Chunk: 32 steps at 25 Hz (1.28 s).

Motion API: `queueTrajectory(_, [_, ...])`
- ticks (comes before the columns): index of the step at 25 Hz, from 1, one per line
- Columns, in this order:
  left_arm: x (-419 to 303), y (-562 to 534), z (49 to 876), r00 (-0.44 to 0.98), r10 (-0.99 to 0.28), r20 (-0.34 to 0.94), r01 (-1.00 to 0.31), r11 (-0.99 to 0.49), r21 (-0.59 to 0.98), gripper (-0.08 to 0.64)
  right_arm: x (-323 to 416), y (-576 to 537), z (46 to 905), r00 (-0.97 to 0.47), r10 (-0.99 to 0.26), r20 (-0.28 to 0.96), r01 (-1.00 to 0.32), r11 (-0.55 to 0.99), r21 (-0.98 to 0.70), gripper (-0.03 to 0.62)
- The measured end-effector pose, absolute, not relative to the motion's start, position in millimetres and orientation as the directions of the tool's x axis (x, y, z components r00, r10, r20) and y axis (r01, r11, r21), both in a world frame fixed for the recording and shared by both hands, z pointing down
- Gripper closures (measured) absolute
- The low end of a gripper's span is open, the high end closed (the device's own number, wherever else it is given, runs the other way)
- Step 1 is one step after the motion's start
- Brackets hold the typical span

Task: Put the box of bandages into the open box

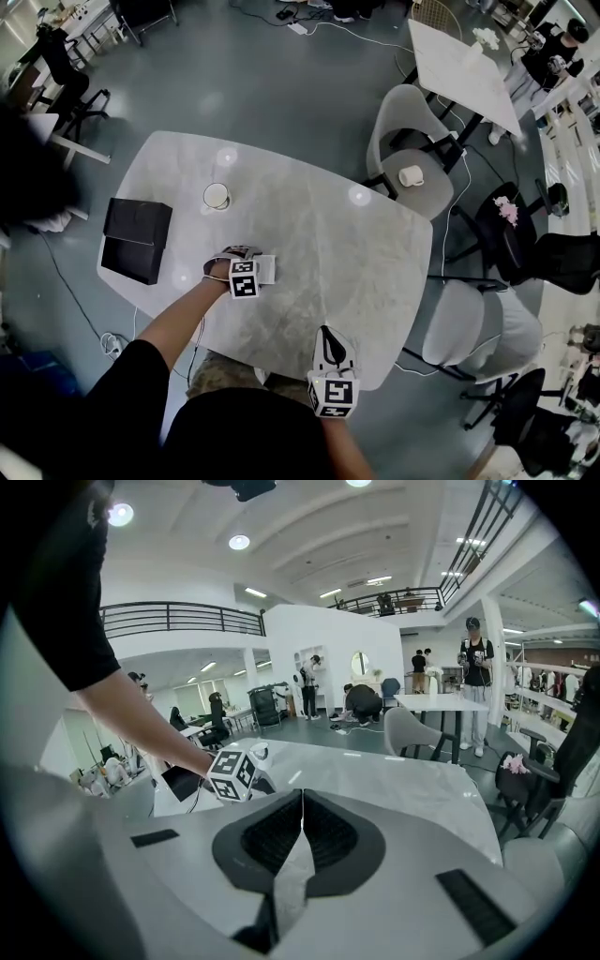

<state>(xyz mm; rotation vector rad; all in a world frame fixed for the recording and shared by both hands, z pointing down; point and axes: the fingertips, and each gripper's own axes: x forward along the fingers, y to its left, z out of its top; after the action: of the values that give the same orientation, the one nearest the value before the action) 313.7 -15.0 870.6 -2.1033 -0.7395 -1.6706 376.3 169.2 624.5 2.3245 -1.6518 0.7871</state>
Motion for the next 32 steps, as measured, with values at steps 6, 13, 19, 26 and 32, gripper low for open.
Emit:
queueTrajectory(6, [314.7, -14.2, 869.9, 0.182, 0.166, 0.969, 0.575, -0.817, 0.032, 0.123, 362.9, 165.9, 621.9, 0.237, -0.823, 0.516, -0.927, -0.35, -0.132, 0.58])
queueTrajectory(13, [303.9, -24.0, 853.3, 0.217, 0.145, 0.965, 0.572, -0.82, -0.005, 0.136, 344.7, 154.1, 617.9, 0.23, -0.83, 0.508, -0.934, -0.334, -0.123, 0.58])
queueTrajectory(19, [288.9, -49.7, 820.1, 0.293, 0.147, 0.945, 0.501, -0.865, -0.021, 0.138, 327.2, 134.4, 604.2, 0.237, -0.846, 0.477, -0.935, -0.332, -0.126, 0.58])
queueTrajectory(26, [244.5, -79.1, 775.4, 0.36, 0.115, 0.926, 0.478, -0.875, -0.077, 0.138, 277.6, 100.7, 581.0, 0.224, -0.875, 0.43, -0.939, -0.311, -0.144, 0.58])
queueTrajectory(32, [179.9, -103.1, 734.5, 0.403, 0.085, 0.911, 0.475, -0.871, -0.129, 0.138, 209.8, 69.2, 554.4, 0.208, -0.901, 0.382, -0.943, -0.288, -0.165, 0.58])
